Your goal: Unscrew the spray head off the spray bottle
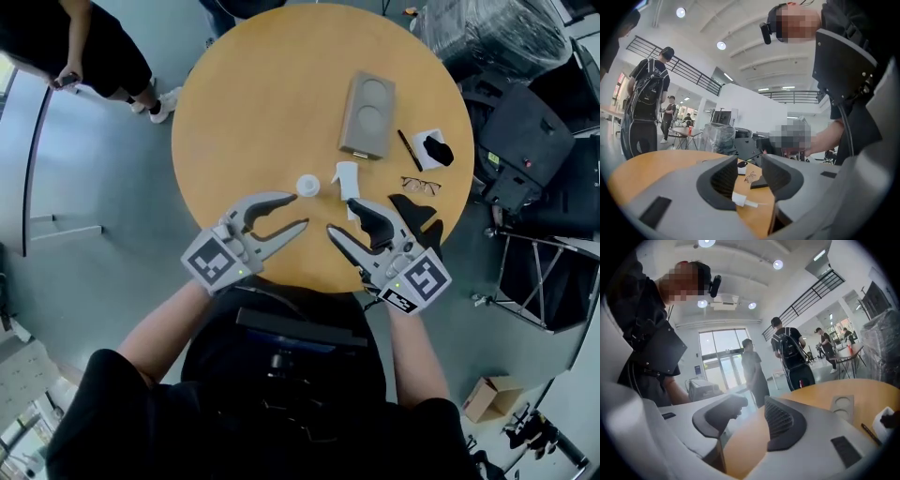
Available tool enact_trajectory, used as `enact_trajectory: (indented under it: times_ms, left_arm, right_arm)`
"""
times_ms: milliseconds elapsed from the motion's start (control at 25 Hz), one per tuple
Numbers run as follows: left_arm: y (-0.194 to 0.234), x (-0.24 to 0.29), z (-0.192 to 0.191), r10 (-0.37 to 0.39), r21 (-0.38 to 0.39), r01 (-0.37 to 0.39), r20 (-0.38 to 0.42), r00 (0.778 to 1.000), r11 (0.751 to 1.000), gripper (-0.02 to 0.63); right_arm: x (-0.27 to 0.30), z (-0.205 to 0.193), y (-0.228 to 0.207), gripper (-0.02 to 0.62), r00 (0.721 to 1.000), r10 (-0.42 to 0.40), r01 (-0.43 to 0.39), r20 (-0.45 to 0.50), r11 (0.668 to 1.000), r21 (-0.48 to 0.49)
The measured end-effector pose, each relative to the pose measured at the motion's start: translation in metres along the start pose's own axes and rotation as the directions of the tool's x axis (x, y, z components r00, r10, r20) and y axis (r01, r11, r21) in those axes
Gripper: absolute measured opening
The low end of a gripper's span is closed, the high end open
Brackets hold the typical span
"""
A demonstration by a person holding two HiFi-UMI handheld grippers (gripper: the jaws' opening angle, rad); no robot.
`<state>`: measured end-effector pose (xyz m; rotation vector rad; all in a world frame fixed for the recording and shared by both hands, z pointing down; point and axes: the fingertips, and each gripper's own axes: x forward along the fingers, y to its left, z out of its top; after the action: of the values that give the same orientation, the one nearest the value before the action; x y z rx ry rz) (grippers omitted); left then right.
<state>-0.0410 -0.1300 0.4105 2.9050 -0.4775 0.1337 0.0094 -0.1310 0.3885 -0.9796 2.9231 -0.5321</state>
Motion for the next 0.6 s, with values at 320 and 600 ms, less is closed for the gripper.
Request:
enact_trajectory:
  times_ms: [320,600]
  left_arm:
    - [-0.029,-0.009,0.058,0.013,-0.022,-0.014,-0.014,1.000,1.000,0.002]
    - [-0.053,-0.016,0.091,0.004,-0.010,-0.004,0.016,1.000,1.000,0.002]
  right_arm:
    - [-0.025,0.068,0.048,0.006,0.996,0.041,-0.027,0.082,0.986,-0.164]
    - [-0.035,0.100,0.068,0.005,0.992,0.068,-0.043,0.102,0.974,-0.222]
